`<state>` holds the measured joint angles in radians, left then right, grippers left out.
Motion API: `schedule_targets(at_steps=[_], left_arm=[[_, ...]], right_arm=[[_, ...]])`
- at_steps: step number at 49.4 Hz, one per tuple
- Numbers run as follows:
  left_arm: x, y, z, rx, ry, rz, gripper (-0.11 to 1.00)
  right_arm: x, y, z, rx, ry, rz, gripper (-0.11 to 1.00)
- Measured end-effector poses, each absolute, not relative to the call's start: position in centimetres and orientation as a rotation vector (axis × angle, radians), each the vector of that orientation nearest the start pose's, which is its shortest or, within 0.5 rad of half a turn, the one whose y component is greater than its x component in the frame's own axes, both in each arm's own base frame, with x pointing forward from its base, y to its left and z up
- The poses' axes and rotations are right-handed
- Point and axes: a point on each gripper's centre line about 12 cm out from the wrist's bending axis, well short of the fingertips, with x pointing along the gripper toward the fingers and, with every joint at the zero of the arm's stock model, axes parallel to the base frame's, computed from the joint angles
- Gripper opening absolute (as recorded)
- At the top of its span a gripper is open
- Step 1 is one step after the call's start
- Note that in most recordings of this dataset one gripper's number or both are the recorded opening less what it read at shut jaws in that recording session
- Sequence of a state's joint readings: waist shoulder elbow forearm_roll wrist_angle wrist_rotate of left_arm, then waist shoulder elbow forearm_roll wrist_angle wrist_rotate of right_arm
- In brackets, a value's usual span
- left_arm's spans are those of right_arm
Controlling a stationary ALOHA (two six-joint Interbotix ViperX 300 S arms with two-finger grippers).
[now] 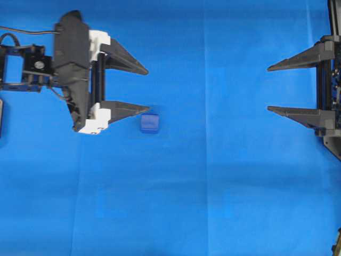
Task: Handover the blue block to the right arm after grasping it with the left arm, then place it in the designated position.
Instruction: 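Move the open left gripper over the blue cube, then lower the left gripper around the blue cube and close on it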
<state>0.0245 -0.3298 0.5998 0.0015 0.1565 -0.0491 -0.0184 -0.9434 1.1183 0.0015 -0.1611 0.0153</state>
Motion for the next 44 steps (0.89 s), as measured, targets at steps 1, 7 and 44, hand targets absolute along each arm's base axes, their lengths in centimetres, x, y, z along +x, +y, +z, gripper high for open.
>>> schedule_targets(at_steps=[1, 7, 44], left_arm=[[35.7, 0.9, 30.1, -0.051, 0.452, 0.035, 0.93], [36.8, 0.9, 29.7, -0.054, 0.593, 0.038, 0.93], [40.4, 0.8, 30.4, -0.048, 0.952, 0.040, 0.93]], right_arm=[[20.6, -0.4, 29.8, 0.017, 0.014, -0.019, 0.98], [20.6, -0.3, 29.8, 0.015, 0.012, -0.017, 0.98], [20.8, -0.4, 29.4, 0.019, 0.029, -0.020, 0.98]])
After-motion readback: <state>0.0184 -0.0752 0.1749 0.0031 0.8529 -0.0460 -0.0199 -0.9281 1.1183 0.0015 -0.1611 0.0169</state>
